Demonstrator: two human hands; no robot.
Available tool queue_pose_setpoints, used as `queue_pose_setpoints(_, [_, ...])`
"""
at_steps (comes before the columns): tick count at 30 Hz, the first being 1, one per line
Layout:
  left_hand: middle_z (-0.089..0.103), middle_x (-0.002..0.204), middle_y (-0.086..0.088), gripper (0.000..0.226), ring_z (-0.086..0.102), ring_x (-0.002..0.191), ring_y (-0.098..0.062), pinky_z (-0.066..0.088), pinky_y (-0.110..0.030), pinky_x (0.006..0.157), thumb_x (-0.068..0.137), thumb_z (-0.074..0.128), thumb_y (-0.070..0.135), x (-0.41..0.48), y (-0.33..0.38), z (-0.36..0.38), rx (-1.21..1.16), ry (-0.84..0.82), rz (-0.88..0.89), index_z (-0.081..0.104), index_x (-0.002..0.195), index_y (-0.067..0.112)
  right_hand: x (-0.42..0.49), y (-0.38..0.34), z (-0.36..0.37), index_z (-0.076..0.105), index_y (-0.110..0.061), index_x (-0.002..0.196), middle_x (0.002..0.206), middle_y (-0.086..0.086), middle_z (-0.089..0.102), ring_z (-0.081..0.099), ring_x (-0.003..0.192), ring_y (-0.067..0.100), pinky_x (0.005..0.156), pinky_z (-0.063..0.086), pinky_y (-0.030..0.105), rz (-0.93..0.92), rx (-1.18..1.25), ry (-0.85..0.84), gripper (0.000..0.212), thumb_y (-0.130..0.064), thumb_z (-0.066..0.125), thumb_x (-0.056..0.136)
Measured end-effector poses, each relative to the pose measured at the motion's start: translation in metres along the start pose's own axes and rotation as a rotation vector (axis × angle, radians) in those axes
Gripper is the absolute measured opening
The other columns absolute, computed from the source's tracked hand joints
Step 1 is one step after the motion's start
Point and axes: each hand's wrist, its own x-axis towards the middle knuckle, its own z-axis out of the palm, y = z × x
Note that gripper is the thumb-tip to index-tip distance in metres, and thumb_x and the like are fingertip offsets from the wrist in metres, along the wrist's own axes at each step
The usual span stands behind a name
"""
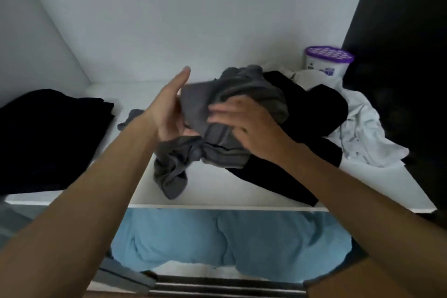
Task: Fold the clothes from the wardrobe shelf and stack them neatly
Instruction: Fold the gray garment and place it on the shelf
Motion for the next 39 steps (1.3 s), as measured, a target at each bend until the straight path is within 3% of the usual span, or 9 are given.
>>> queue_pose_setpoints(3, [0.072, 0.09, -0.014, 0.014, 0.07, 0.08, -0.025, 0.058, -0.027, 0.066, 0.09, 0.066, 0.02, 0.001, -0.025, 0.029, 0.2, -0.121, -0.011, 0.075, 0.089, 0.01, -0.038, -0.039, 0.004, 0.076, -0.004, 0.109, 0.125, 0.013, 0.068, 0.061, 0.108, 0.037, 0.103, 0.045, 0.038, -0.097, 0.011, -0.224, 0.037, 0.006, 0.052, 0.082])
queue_pose_setpoints(6, [0.073, 0.093, -0.016, 0.02, 0.069, 0.087, -0.026, 0.059, -0.029, 0.076, 0.086, 0.06, -0.003, -0.006, -0.057, 0.039, 0.293, -0.029, 0.086, 0.071, 0.1, 0.006, -0.084, -0.061, 0.0, 0.076, -0.005, 0.109, 0.133, 0.01, 0.063, 0.053, 0.123, 0.03, 0.112, 0.038, 0.035, 0.188, 0.229, -0.215, 0.051, 0.021, 0.049, 0.075])
queue_pose_setpoints(10, [0.076, 0.103, -0.011, 0.049, 0.071, 0.094, -0.025, 0.058, -0.032, 0.077, 0.067, 0.063, 0.008, -0.046, -0.083, 0.025, 0.16, 0.048, 0.173, 0.07, 0.115, 0.016, -0.122, -0.095, -0.005, 0.074, -0.012, 0.103, 0.121, 0.001, 0.068, 0.061, 0.117, 0.013, 0.107, 0.046, 0.036, 0.756, 0.509, 0.232, 0.041, 0.018, 0.051, 0.087])
queue_pose_setpoints(13, [0.075, 0.108, -0.008, 0.052, 0.07, 0.099, -0.026, 0.057, -0.033, 0.082, 0.068, 0.061, 0.007, -0.096, -0.101, 0.008, 0.141, 0.013, 0.234, 0.069, 0.116, 0.023, -0.121, -0.116, -0.008, 0.069, -0.022, 0.107, 0.115, 0.002, 0.071, 0.066, 0.111, 0.016, 0.1, 0.052, 0.042, 1.212, 0.795, 0.356, 0.012, -0.023, 0.061, 0.097])
queue_pose_setpoints(16, [0.07, 0.12, -0.014, 0.054, 0.067, 0.106, -0.027, 0.054, -0.037, 0.093, 0.071, 0.059, 0.0, -0.152, -0.134, -0.018, 0.137, -0.132, 0.245, 0.067, 0.121, 0.018, -0.105, -0.149, 0.003, 0.065, -0.017, 0.114, 0.113, 0.006, 0.071, 0.067, 0.105, 0.025, 0.099, 0.051, 0.049, 1.451, 1.103, 0.196, 0.052, -0.061, 0.057, 0.088])
queue_pose_setpoints(21, [0.073, 0.114, 0.004, 0.038, 0.066, 0.108, -0.009, 0.052, -0.021, 0.089, 0.084, 0.068, -0.003, -0.239, -0.206, -0.064, 0.417, -0.4, 0.173, 0.072, 0.11, 0.024, -0.081, -0.232, 0.057, 0.071, -0.011, 0.117, 0.112, 0.008, 0.075, 0.073, 0.1, 0.024, 0.084, 0.058, 0.037, 1.503, 1.422, 0.308, 0.041, -0.038, 0.068, 0.087])
queue_pose_setpoints(29, [0.072, 0.103, -0.002, 0.054, 0.069, 0.087, -0.017, 0.056, -0.033, 0.071, 0.093, 0.047, 0.061, -0.316, -0.289, -0.137, -0.289, -0.134, -0.046, 0.061, 0.121, 0.017, -0.138, -0.35, 0.109, 0.068, -0.005, 0.116, 0.111, 0.01, 0.075, 0.072, 0.103, 0.025, 0.086, 0.059, 0.035, 1.46, 1.221, 0.312, 0.036, 0.001, 0.069, 0.081])
queue_pose_setpoints(33, [0.068, 0.127, -0.005, 0.056, 0.068, 0.113, -0.021, 0.055, -0.038, 0.091, 0.084, 0.065, 0.052, -0.333, -0.309, -0.115, -0.372, -0.028, -0.108, 0.061, 0.131, 0.022, -0.172, -0.397, 0.124, 0.068, -0.013, 0.12, 0.117, -0.001, 0.073, 0.066, 0.112, 0.017, 0.101, 0.051, 0.033, 1.368, 0.905, -0.009, 0.044, -0.002, 0.079, 0.079])
queue_pose_setpoints(39, [0.074, 0.112, -0.011, 0.055, 0.07, 0.104, -0.027, 0.056, -0.039, 0.09, 0.071, 0.078, 0.018, -0.345, -0.32, -0.086, -0.3, 0.26, -0.007, 0.065, 0.124, 0.01, -0.22, -0.421, 0.13, 0.064, -0.036, 0.098, 0.087, -0.036, 0.07, 0.063, 0.089, -0.017, 0.072, 0.046, 0.001, 1.236, 0.765, -0.177, 0.036, -0.007, 0.078, 0.083])
